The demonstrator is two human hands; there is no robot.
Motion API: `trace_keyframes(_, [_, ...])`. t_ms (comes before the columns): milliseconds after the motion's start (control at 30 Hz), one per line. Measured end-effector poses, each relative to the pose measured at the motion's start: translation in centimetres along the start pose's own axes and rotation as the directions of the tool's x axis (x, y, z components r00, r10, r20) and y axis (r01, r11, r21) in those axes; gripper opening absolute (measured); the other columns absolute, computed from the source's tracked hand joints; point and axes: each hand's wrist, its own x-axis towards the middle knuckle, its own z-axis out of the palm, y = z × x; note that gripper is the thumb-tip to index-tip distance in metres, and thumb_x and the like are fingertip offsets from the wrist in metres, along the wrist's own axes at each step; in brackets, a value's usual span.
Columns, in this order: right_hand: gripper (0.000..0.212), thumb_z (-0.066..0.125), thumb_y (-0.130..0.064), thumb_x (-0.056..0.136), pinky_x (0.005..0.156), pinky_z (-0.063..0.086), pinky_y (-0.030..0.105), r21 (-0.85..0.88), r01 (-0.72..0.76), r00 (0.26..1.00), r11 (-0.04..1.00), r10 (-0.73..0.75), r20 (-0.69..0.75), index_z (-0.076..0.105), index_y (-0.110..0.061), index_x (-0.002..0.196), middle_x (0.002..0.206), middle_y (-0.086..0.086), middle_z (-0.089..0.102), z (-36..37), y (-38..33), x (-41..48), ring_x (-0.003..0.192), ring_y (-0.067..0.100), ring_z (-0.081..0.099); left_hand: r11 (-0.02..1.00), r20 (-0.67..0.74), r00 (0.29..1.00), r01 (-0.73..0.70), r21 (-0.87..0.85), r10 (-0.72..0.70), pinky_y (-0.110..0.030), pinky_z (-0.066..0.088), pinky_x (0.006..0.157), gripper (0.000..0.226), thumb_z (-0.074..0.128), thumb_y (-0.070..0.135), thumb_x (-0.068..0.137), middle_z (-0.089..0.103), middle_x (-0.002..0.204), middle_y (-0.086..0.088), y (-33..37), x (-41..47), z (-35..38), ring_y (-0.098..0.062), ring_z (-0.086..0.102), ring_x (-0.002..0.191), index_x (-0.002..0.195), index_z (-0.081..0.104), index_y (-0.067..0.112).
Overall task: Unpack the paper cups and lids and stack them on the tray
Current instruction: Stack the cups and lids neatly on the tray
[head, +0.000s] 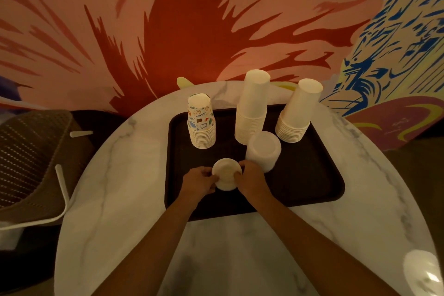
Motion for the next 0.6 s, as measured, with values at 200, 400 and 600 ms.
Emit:
trace_keyframes(200, [0.032, 0.047, -0.012, 0.094, 0.093, 0.044, 0.027, 0.047, 0.006, 1.0, 0.999, -0.004, -0.031, 0.051, -0.003, 0.124, 0.124, 0.015, 0.057, -0.4, 0.1, -0.7, 0.115, 0.024, 0.055, 0.999, 0.021, 1.0, 0.003, -0.052, -0.002, -0.028, 0.054, 0.081, 0.041, 0.061, 0.012, 0.086, 0.058, 0.123, -0.013, 0.0, -0.1, 0.1, -0.023, 0.063, 0.098, 0.126, 0.053, 0.007])
trace_keyframes(400, [0.034, 0.055, -0.019, 0.091, 0.083, 0.043, 0.021, 0.082, -0.007, 1.0, 0.997, 0.005, 0.017, 0.053, -0.005, 0.122, 0.116, 0.013, 0.061, -2.3, 1.2, -2.3, 0.103, 0.02, 0.059, 0.992, -0.024, 0.994, -0.102, 0.075, 0.104, -0.028, 0.048, 0.086, 0.042, 0.061, 0.025, 0.087, 0.058, 0.122, -0.01, 0.4, -0.9, -0.8, -0.02, 0.057, 0.104, 0.126, 0.052, 0.01])
trace_keyframes(600, [0.032, 0.066, -0.024, 0.083, 0.066, 0.046, 0.017, 0.203, -0.057, 0.998, 0.978, 0.059, -0.006, 0.059, -0.01, 0.111, 0.098, 0.007, 0.063, -7.3, 4.6, -2.4, 0.077, 0.012, 0.057, 0.959, -0.028, 0.961, -0.272, 0.073, 0.275, -0.019, 0.038, 0.081, 0.042, 0.057, 0.032, 0.089, 0.059, 0.12, -0.004, 4.1, -1.8, -0.2, -0.006, 0.05, 0.098, 0.126, 0.054, 0.014])
